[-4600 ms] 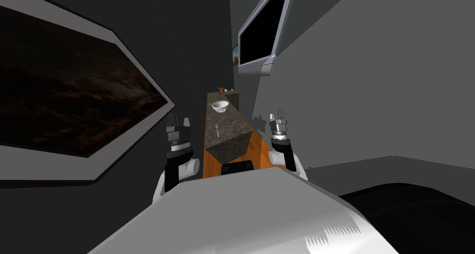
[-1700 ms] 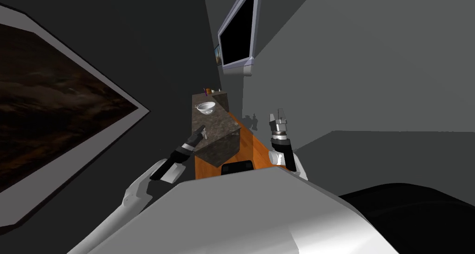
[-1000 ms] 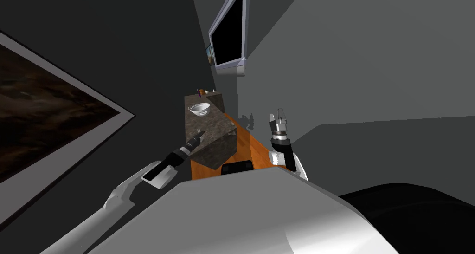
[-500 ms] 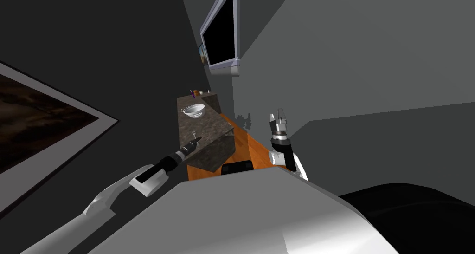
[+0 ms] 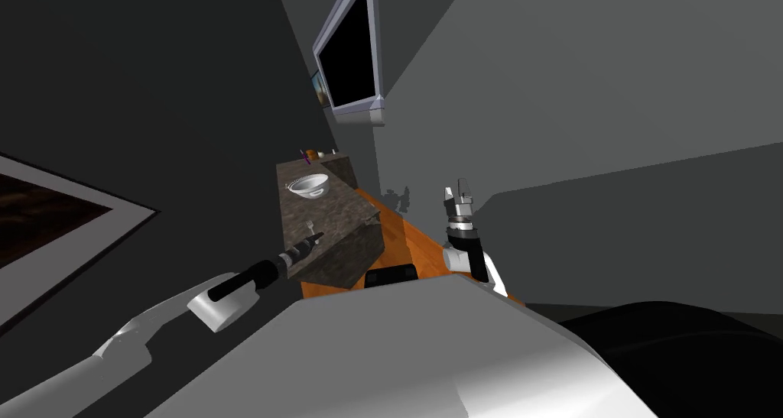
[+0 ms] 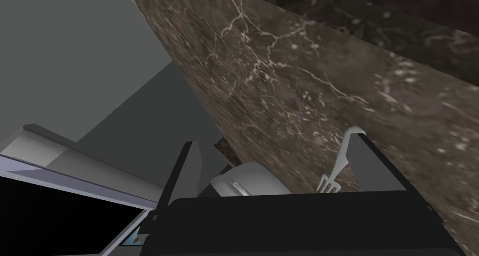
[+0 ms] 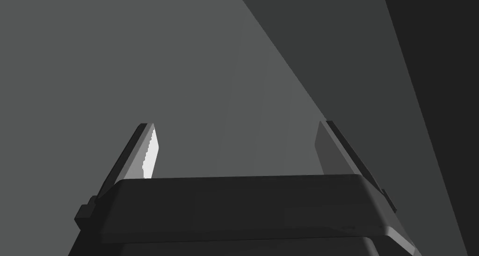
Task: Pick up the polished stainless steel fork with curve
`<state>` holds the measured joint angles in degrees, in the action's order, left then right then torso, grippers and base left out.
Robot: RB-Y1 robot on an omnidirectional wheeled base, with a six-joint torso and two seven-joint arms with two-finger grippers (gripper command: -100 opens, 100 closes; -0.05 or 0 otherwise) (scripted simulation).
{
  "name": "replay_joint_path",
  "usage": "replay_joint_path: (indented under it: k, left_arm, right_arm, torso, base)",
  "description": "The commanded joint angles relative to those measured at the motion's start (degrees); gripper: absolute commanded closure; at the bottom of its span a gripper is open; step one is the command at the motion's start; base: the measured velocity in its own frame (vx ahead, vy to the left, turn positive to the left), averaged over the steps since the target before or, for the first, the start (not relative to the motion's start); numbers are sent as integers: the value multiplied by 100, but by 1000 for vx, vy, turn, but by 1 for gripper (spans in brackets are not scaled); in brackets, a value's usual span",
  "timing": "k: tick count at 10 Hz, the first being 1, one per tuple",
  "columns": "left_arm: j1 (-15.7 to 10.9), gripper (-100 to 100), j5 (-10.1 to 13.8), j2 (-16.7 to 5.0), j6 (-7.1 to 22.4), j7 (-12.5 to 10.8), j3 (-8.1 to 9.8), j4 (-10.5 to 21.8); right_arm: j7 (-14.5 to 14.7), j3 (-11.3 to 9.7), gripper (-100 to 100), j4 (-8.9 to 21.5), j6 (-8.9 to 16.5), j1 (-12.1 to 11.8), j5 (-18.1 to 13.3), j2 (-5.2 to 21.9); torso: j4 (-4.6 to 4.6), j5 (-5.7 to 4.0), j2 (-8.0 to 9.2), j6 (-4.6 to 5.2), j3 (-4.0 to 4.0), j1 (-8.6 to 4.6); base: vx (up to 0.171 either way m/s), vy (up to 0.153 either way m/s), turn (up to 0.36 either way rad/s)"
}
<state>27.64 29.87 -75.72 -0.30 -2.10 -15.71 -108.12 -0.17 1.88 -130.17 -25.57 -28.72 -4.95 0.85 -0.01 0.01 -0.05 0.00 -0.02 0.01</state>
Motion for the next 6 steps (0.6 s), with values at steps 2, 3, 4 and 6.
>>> replay_joint_path:
  k: [2,3,4,6]
  left_arm:
    - [116,-100,351,-427,235,37,-47,204]
    - [116,-100,351,-527,235,37,-47,204]
    - [116,-100,351,-558,235,37,-47,204]
    - [262,-100,737,-957,489,91,-98,454]
  right_arm:
    - [0,1,0,0,0,-1,0,0]
    - [0,0,0,0,0,0,0,0]
    - [0,1,0,0,0,-1,0,0]
    - [0,0,0,0,0,0,0,0]
  torso:
    - [0,0,0,-6,1,1]
    - [0,-1,0,-3,0,-2]
    - [0,-1,0,-5,0,-1]
    - [0,0,-2,-2,-1,-2]
  base:
    - [12,-3,-126]
    - [12,-3,-87]
    - [5,0,13]
    - [23,-11,-237]
